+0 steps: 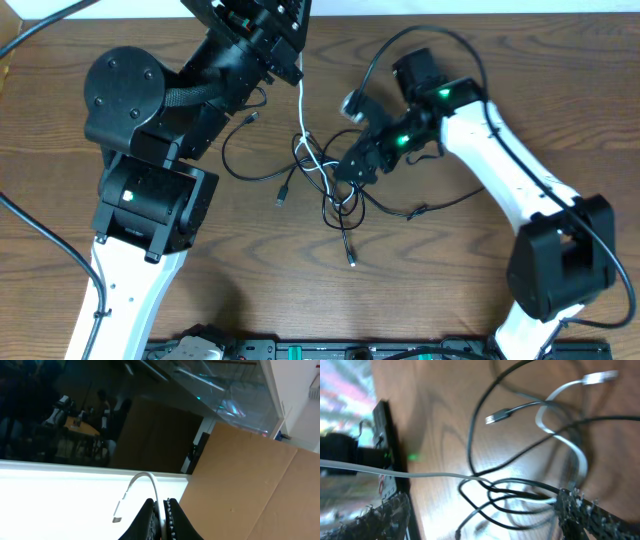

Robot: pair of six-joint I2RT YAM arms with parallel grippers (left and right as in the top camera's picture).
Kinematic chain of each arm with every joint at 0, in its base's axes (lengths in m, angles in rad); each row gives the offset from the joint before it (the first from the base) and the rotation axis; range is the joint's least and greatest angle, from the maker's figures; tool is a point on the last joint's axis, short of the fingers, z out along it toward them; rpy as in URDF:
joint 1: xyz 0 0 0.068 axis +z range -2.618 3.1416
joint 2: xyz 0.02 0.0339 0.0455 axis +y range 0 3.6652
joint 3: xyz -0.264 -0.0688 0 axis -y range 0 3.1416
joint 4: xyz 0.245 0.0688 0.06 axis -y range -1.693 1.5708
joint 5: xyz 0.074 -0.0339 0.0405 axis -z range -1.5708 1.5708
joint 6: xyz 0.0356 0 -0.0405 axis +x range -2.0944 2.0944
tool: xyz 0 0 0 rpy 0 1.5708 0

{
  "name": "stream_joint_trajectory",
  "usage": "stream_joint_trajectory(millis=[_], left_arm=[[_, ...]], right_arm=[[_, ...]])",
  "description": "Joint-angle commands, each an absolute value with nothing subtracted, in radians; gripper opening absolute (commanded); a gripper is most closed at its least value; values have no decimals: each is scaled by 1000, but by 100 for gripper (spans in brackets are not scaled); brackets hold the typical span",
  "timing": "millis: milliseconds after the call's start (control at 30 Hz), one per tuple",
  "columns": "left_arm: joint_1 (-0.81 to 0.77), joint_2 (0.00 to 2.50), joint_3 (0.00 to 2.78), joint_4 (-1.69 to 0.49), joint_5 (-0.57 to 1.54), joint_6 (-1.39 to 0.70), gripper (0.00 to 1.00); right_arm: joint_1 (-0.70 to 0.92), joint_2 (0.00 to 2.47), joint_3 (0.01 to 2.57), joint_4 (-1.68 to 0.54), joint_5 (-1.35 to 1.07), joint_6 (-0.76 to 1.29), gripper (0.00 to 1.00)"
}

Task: Untangle cables

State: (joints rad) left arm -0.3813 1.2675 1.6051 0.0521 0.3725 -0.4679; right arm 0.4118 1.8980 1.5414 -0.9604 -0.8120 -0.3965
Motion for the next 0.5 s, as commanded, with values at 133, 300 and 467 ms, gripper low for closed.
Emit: stream_joint_trajectory(millis=[133, 300, 467], left_arm=[[-376, 1259, 1618, 58, 364, -469, 7], [-376, 1259, 1618, 58, 364, -469, 7], [-376, 1259, 1618, 55, 364, -469, 7]], right_arm=[[482, 1972, 1534, -953, -886, -525, 85], [512, 2045, 1534, -866, -886, -478, 66], [500, 2057, 1537, -706, -842, -326, 17]])
